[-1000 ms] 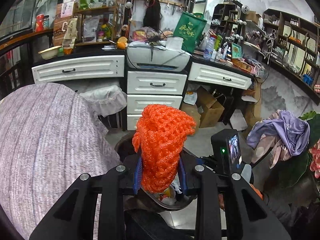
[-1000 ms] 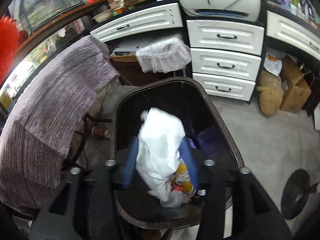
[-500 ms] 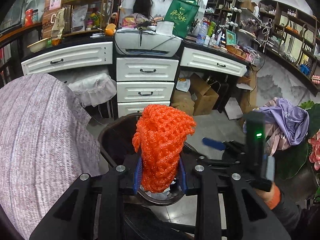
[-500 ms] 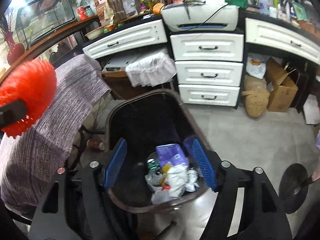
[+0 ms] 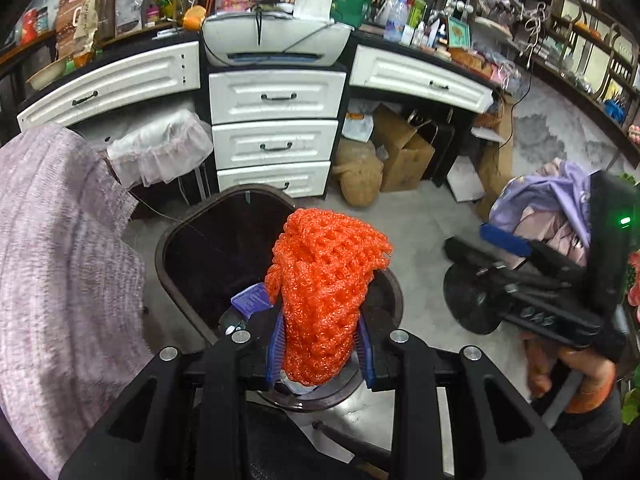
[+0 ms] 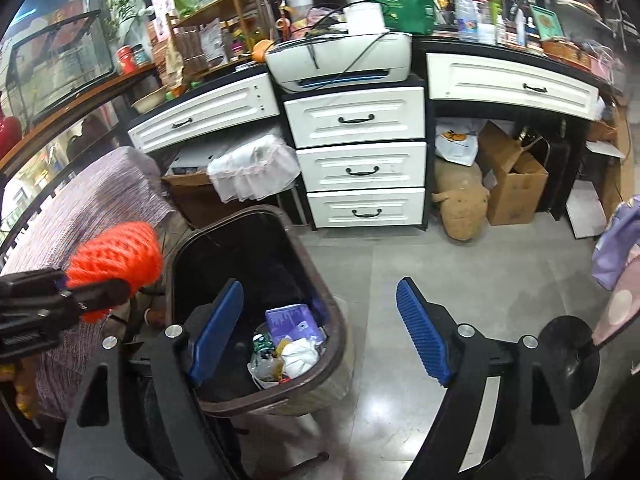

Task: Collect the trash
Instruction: 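Lower the orange net into the bin and open the left gripper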

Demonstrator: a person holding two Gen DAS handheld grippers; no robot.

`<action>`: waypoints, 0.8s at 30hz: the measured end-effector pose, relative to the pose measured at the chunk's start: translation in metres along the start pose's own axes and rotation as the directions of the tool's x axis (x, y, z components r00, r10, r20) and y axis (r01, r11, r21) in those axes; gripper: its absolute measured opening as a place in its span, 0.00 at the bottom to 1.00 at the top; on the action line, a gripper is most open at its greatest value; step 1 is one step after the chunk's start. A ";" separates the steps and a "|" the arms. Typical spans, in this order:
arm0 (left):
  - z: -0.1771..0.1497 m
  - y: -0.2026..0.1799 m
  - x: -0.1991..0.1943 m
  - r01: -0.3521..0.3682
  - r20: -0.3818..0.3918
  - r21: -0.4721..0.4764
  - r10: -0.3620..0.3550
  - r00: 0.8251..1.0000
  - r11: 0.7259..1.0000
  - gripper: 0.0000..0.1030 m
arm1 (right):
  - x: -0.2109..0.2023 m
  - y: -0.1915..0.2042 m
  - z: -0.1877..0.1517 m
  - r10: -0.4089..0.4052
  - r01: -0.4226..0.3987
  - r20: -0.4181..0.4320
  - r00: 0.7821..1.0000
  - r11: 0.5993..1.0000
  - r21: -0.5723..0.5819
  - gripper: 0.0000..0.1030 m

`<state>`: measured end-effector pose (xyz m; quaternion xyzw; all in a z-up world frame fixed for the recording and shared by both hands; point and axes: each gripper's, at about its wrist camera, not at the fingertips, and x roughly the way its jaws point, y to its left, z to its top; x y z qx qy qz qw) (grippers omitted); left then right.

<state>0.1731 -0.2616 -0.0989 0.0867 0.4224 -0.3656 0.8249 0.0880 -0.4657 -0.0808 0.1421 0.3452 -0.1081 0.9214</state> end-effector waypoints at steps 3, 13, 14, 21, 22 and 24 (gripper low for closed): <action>-0.001 0.003 0.013 0.002 -0.030 -0.005 -0.002 1.000 1.000 0.29 | 0.001 -0.007 -0.001 -0.012 0.012 -0.004 1.000 1.000 0.013 0.76; 0.004 0.009 0.045 -0.021 -0.102 -0.006 0.021 0.995 1.000 0.41 | 0.005 -0.013 -0.007 -0.002 0.002 -0.017 1.000 0.999 0.039 0.76; 0.002 0.008 0.047 -0.036 -0.111 -0.004 0.035 0.993 0.999 0.56 | 0.005 -0.013 -0.008 -0.003 0.003 -0.018 1.000 0.999 0.039 0.76; -0.006 0.015 0.038 -0.023 -0.122 -0.049 0.017 0.992 0.999 0.86 | 0.001 -0.015 -0.008 -0.008 0.009 -0.015 1.000 0.998 0.061 0.77; -0.007 0.016 0.034 -0.016 -0.117 -0.057 0.009 0.993 0.998 0.86 | 0.000 -0.015 -0.007 -0.007 0.008 -0.015 1.000 0.998 0.065 0.77; -0.010 0.016 0.023 -0.012 -0.090 -0.065 0.006 0.996 0.998 0.86 | -0.003 -0.012 -0.006 -0.009 0.009 -0.011 1.000 0.998 0.060 0.79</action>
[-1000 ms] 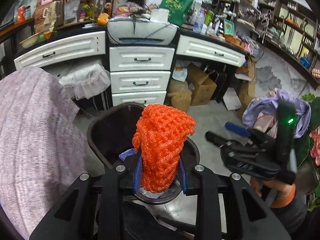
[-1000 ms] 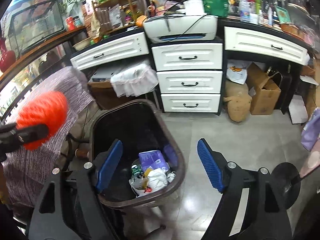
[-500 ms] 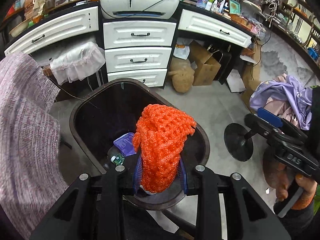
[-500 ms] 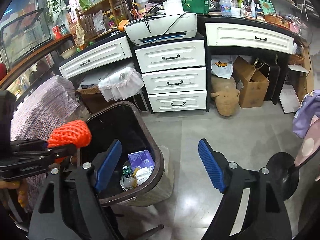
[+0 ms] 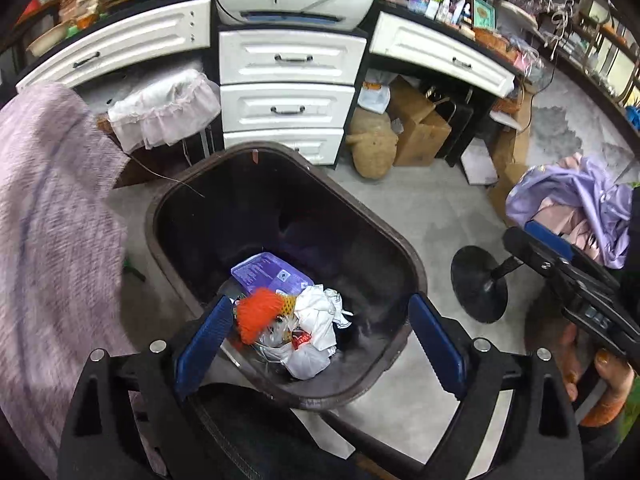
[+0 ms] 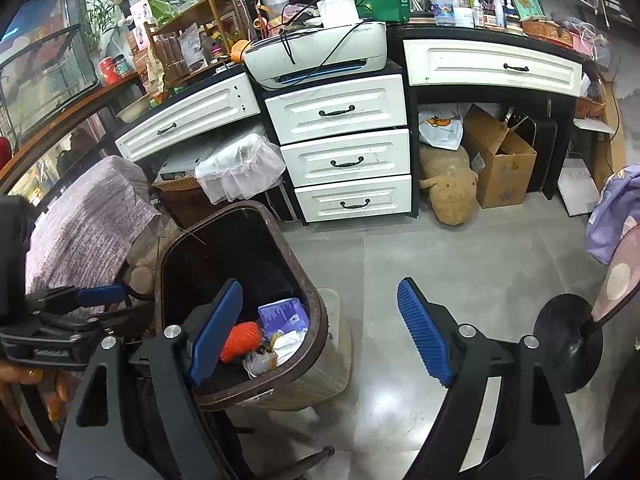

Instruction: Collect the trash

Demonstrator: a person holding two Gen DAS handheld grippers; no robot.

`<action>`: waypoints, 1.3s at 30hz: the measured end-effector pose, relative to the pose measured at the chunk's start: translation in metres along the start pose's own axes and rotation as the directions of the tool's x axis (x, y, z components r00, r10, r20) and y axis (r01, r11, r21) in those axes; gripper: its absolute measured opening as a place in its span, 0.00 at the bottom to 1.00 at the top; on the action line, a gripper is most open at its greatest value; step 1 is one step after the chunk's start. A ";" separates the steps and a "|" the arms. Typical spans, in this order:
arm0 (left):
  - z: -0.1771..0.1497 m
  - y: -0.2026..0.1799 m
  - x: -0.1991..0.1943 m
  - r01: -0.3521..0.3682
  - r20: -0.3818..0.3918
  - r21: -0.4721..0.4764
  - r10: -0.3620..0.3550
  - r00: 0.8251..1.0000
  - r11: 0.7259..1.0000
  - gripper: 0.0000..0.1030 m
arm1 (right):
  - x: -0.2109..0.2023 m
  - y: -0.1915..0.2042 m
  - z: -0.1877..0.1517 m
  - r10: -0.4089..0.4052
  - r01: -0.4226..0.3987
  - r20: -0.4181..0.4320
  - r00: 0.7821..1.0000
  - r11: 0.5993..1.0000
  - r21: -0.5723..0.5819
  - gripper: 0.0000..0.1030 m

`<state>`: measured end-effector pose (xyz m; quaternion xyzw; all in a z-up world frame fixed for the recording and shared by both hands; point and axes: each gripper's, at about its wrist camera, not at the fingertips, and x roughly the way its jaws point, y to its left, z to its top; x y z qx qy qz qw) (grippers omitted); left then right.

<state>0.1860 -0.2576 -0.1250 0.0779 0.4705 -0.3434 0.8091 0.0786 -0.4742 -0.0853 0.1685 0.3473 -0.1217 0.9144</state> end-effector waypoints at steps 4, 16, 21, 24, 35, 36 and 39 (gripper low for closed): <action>-0.005 0.001 -0.035 0.005 0.082 0.012 -0.006 0.997 1.000 0.88 | -0.011 0.012 0.007 -0.002 0.003 0.032 0.999 0.999 -0.033 0.81; -0.041 0.027 -0.162 -0.142 0.357 -0.015 0.138 0.924 0.990 0.95 | -0.089 0.110 0.062 0.184 -0.164 0.168 0.969 0.979 -0.124 0.92; -0.079 0.050 -0.205 -0.223 0.390 -0.081 0.236 0.890 0.972 0.95 | -0.119 0.178 0.049 0.342 -0.306 0.149 0.928 0.927 -0.218 0.94; -0.098 0.058 -0.227 -0.269 0.396 -0.116 0.293 0.870 0.956 0.95 | -0.133 0.215 0.031 0.394 -0.339 0.155 0.906 0.895 -0.292 0.95; -0.159 0.070 -0.278 -0.337 0.436 -0.318 0.452 0.778 0.886 0.95 | -0.168 0.253 -0.027 0.378 -0.269 0.201 0.904 0.867 -0.419 0.95; -0.164 0.069 -0.281 -0.344 0.438 -0.339 0.470 0.766 0.876 0.95 | -0.172 0.250 -0.031 0.377 -0.265 0.220 0.900 0.873 -0.410 0.95; -0.172 0.066 -0.289 -0.364 0.470 -0.372 0.511 0.720 0.854 0.95 | -0.182 0.250 -0.042 0.358 -0.230 0.266 0.895 0.881 -0.413 0.95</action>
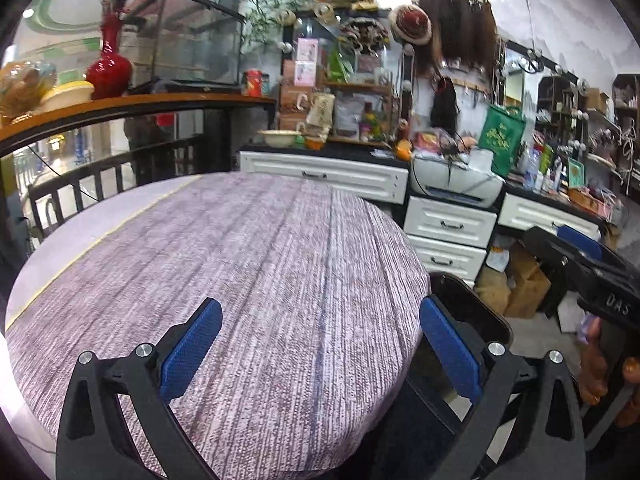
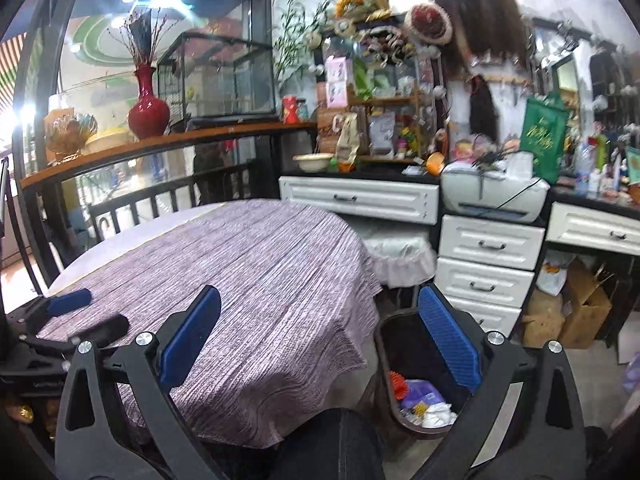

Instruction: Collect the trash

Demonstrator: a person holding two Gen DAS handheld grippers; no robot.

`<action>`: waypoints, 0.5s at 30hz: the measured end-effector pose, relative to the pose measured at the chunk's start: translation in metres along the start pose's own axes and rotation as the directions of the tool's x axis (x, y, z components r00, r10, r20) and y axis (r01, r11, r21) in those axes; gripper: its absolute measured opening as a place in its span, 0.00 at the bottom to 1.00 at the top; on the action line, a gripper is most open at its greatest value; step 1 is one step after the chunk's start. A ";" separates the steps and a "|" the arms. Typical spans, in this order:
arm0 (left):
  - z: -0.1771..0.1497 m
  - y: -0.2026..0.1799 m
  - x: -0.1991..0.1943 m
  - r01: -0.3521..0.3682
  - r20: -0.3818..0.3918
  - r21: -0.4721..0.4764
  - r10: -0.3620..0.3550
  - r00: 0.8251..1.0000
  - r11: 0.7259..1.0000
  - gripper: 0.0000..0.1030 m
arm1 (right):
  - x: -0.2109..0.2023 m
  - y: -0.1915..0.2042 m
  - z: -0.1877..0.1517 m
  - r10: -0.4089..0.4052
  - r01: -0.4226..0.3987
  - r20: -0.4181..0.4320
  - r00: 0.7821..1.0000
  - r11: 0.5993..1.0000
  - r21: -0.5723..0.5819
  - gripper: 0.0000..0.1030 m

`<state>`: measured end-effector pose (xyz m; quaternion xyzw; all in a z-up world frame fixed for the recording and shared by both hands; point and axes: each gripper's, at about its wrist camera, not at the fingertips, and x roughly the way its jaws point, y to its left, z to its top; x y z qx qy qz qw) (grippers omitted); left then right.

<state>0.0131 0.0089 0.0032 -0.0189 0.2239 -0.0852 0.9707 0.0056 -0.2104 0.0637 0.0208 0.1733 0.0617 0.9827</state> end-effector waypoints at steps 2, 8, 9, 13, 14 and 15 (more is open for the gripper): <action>0.001 0.000 -0.003 0.014 0.019 0.004 -0.014 1.000 1.000 0.95 | -0.004 0.002 -0.005 0.006 -0.006 0.003 1.000 1.000 -0.007 0.95; -0.004 -0.003 -0.010 -0.016 0.090 0.037 0.013 0.996 0.999 0.95 | -0.018 0.009 -0.023 0.022 -0.013 0.113 0.993 0.997 -0.077 0.95; -0.004 -0.004 -0.009 -0.017 0.094 0.044 0.013 0.995 0.999 0.95 | -0.017 0.006 -0.024 0.038 -0.030 0.114 0.993 0.997 -0.069 0.95; -0.006 -0.006 -0.010 -0.028 0.110 0.048 0.023 0.994 0.998 0.95 | -0.017 0.001 -0.025 0.066 -0.062 0.118 0.991 0.998 -0.032 0.95; -0.007 -0.007 -0.010 -0.036 0.111 0.047 0.031 0.993 0.998 0.95 | -0.016 0.001 -0.024 0.051 -0.046 0.122 0.991 0.998 -0.042 0.95; -0.006 -0.007 -0.009 -0.051 0.113 0.040 0.046 0.992 0.998 0.95 | -0.014 0.000 -0.024 0.033 -0.027 0.121 0.992 0.998 -0.050 0.95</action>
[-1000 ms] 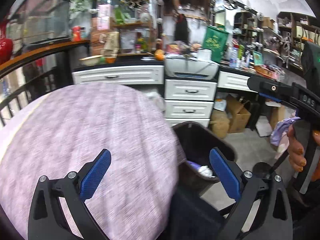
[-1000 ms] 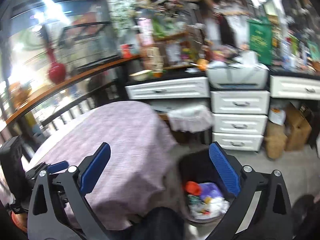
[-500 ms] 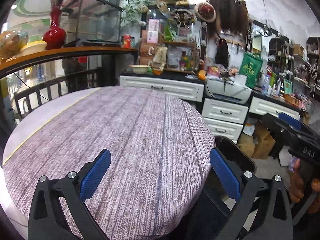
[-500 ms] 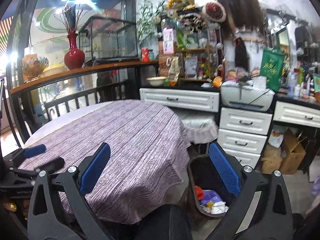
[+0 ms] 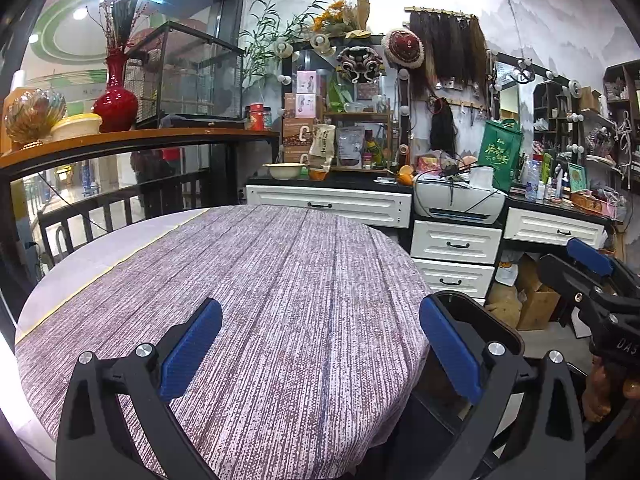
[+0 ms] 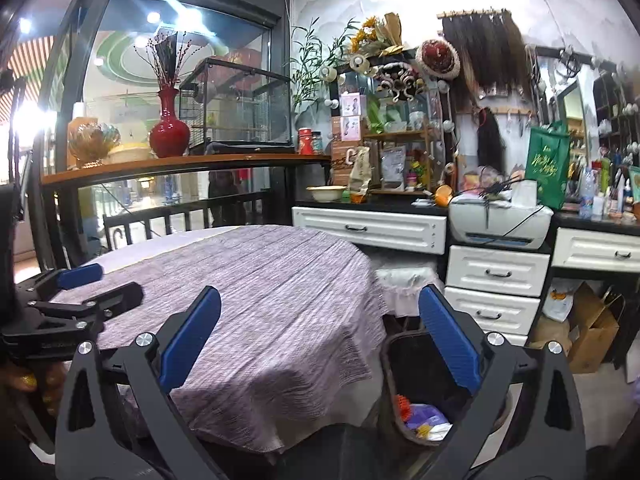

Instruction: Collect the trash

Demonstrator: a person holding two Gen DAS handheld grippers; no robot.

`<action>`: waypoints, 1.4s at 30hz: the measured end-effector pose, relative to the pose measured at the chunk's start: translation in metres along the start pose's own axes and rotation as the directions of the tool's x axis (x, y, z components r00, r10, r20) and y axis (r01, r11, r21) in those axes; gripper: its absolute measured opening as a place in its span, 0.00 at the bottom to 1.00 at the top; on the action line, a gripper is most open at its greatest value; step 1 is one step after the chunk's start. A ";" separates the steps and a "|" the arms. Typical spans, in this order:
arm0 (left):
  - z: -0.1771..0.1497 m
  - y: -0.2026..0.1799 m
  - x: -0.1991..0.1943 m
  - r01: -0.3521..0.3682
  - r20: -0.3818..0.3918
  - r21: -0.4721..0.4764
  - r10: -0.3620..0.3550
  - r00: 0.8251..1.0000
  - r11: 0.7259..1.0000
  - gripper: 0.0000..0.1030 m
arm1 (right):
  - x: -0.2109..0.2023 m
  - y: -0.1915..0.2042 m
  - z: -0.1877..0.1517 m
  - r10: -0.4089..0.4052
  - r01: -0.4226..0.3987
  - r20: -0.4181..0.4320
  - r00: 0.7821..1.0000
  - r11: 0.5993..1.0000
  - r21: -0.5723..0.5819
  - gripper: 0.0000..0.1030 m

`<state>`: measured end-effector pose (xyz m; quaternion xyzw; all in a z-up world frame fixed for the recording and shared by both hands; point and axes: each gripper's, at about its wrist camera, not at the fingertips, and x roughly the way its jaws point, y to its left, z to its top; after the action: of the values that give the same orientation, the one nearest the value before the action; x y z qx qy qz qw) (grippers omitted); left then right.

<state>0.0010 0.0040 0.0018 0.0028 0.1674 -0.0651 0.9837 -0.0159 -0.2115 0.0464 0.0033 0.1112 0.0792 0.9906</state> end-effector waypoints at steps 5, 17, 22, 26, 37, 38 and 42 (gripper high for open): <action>0.001 0.004 -0.001 0.002 -0.001 -0.042 -0.002 1.000 0.999 0.95 | 0.002 -0.007 0.001 0.005 -0.004 -0.007 1.000 0.999 0.044 0.95; 0.003 0.010 -0.004 0.000 -0.004 -0.062 -0.001 1.000 0.998 0.95 | 0.003 -0.007 0.000 0.004 -0.004 -0.011 1.000 0.999 0.038 0.95; 0.003 0.010 -0.003 -0.002 -0.007 -0.060 0.002 1.000 0.998 0.95 | 0.003 -0.007 0.000 0.001 -0.001 -0.010 1.000 0.999 0.040 0.95; 0.003 0.011 -0.003 0.004 -0.009 -0.072 -0.005 1.000 0.997 0.95 | 0.004 -0.007 0.000 0.001 0.000 -0.010 1.000 0.999 0.040 0.95; 0.003 0.014 -0.003 0.009 -0.017 -0.084 -0.011 1.000 0.996 0.95 | 0.004 -0.009 -0.001 0.003 -0.003 -0.010 1.000 0.999 0.043 0.95; 0.003 0.014 -0.003 0.009 -0.017 -0.084 -0.011 1.000 0.996 0.95 | 0.004 -0.009 -0.001 0.003 -0.002 -0.010 1.000 0.999 0.044 0.95; 0.002 0.014 -0.003 0.009 -0.018 -0.085 -0.011 1.000 0.996 0.95 | 0.005 -0.009 -0.001 0.002 -0.002 -0.012 1.000 0.999 0.048 0.95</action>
<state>0.0010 0.0181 0.0049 -0.0391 0.1791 -0.0629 0.9810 -0.0101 -0.2199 0.0438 0.0268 0.1188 0.0776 0.9895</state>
